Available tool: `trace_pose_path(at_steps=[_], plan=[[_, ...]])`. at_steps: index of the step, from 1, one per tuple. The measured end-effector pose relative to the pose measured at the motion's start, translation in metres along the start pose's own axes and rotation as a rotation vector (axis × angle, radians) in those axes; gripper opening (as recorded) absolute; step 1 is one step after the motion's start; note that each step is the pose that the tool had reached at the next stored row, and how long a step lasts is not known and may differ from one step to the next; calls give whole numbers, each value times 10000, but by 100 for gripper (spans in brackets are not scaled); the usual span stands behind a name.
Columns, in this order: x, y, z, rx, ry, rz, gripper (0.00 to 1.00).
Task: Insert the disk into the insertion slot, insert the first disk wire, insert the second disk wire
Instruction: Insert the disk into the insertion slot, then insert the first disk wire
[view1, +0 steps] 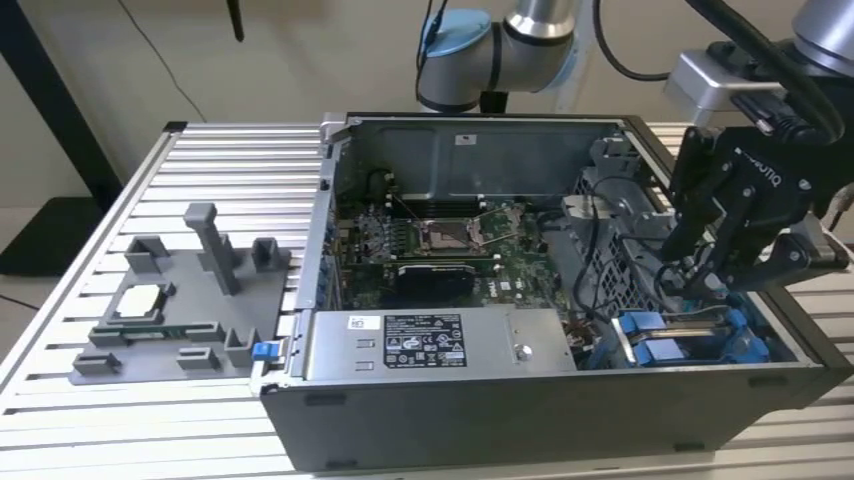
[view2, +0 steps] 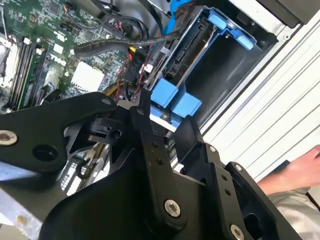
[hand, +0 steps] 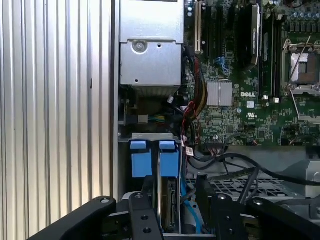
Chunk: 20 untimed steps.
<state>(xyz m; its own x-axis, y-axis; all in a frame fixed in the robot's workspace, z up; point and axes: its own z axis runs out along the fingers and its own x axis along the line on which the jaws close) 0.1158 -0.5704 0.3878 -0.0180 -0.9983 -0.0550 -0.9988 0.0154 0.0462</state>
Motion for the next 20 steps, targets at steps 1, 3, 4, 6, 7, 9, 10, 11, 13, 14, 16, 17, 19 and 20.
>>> trace_pose_path(at_steps=[1, 3, 4, 6, 7, 9, 10, 11, 13, 14, 16, 17, 19, 20], plan=[[-8, 0, 2, 19, -97, -5, 100], [-23, 1, 2, 70, -312, -17, 100], [-27, 1, 1, 111, -442, -25, 100], [-29, 0, 2, 213, -720, -50, 100], [-29, -1, 2, 263, -830, -65, 100], [-30, -1, -4, 275, -891, -86, 100], [-30, -1, -6, 276, -909, -98, 100], [-30, 0, -5, 284, -913, -107, 100], [-30, 0, -4, 287, -916, -108, 100], [-30, 0, -4, 287, -916, -109, 100], [-30, 0, -5, 300, -916, -112, 100], [-30, -1, -5, 317, -916, -116, 100], [-35, -2, -5, 369, -919, -129, 100], [-38, -4, -5, 401, -919, -137, 100]])
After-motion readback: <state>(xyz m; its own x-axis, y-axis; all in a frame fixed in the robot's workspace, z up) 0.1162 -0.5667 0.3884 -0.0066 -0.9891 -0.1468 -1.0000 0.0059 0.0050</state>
